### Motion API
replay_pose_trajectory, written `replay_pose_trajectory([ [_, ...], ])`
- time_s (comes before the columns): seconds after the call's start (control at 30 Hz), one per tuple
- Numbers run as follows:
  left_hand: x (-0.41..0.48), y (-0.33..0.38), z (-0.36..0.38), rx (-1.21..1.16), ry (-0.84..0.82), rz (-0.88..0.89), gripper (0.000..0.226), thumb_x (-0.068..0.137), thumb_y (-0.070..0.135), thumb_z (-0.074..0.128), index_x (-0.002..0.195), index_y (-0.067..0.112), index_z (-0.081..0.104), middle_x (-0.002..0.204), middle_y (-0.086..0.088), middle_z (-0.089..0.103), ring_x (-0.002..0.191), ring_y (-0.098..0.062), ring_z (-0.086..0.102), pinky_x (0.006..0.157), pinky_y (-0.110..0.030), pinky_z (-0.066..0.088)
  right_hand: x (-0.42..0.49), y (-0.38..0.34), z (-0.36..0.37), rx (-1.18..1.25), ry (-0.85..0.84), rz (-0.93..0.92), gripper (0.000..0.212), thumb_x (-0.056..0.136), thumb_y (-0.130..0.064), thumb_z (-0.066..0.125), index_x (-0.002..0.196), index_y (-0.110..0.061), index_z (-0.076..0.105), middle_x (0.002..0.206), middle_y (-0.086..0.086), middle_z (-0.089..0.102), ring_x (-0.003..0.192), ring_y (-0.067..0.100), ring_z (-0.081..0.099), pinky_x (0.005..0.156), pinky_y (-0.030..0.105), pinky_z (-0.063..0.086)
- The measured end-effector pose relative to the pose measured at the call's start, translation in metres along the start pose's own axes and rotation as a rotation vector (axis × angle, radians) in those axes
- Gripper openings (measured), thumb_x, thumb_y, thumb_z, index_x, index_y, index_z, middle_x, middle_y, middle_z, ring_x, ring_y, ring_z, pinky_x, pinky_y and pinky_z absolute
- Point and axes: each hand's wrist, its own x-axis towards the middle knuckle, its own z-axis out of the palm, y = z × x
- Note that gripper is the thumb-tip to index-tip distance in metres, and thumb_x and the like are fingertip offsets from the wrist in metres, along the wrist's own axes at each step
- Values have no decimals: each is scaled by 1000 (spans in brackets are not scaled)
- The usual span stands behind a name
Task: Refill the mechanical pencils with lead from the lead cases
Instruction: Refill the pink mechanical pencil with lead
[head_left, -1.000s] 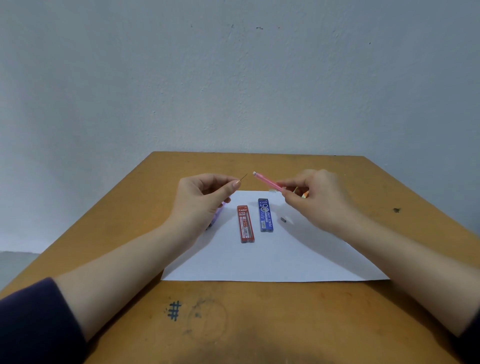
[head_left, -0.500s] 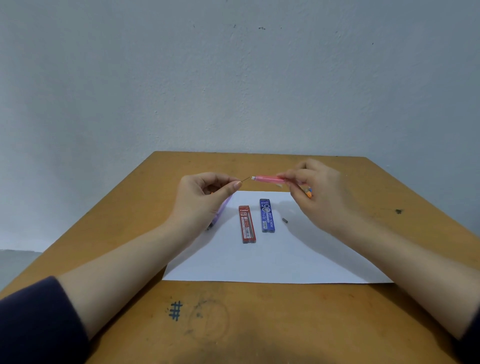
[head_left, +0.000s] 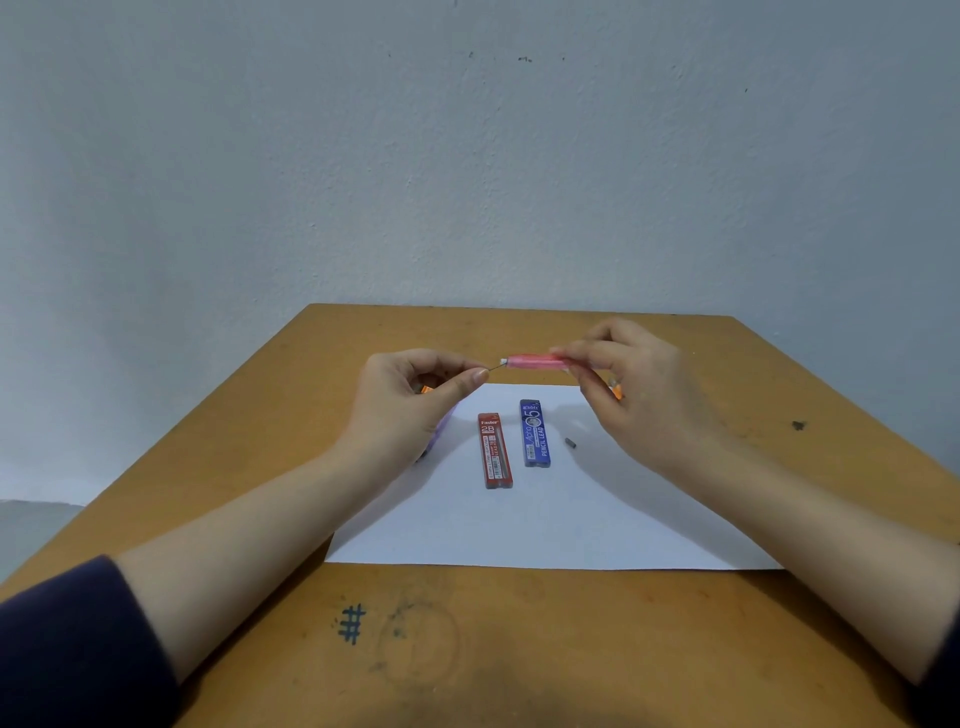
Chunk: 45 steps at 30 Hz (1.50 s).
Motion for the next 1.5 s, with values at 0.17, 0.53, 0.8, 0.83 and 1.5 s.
replay_pose_trajectory([
  [0.17,1,1,0,18,8,39,11,82,15,72,78,25,70,78,1,70,66,5,57,59,-4,44,1,3,-2,-12,13,10,20,88,-8,61,105,-12,72,86,-6,54,73,8,50,66,12,33],
  [0.53,3,-5,0,25,-12,76,10,81,13,73,78,23,73,80,-2,72,66,-2,56,58,-9,44,-1,4,1,-39,29,-74,22,88,-9,58,105,-11,72,87,3,59,74,16,56,67,31,45],
  [0.8,4,-10,-2,96,-29,171,14,79,15,74,78,28,72,81,5,71,79,-15,62,74,-30,50,-1,4,2,-91,39,-103,23,86,-7,58,103,-11,72,86,3,59,75,15,54,70,27,38],
  [0.83,4,-10,-3,116,-27,185,15,79,16,74,78,31,72,81,5,71,79,-15,61,74,-33,51,-1,4,2,-96,39,-107,23,86,-7,58,103,-11,72,86,4,59,75,15,54,70,27,38],
  [1.5,4,-12,-4,212,9,325,16,76,18,77,76,33,71,77,6,68,73,-13,59,63,-26,46,-2,1,5,-113,57,-128,24,84,-3,59,102,-11,72,86,5,60,78,12,50,71,26,36],
])
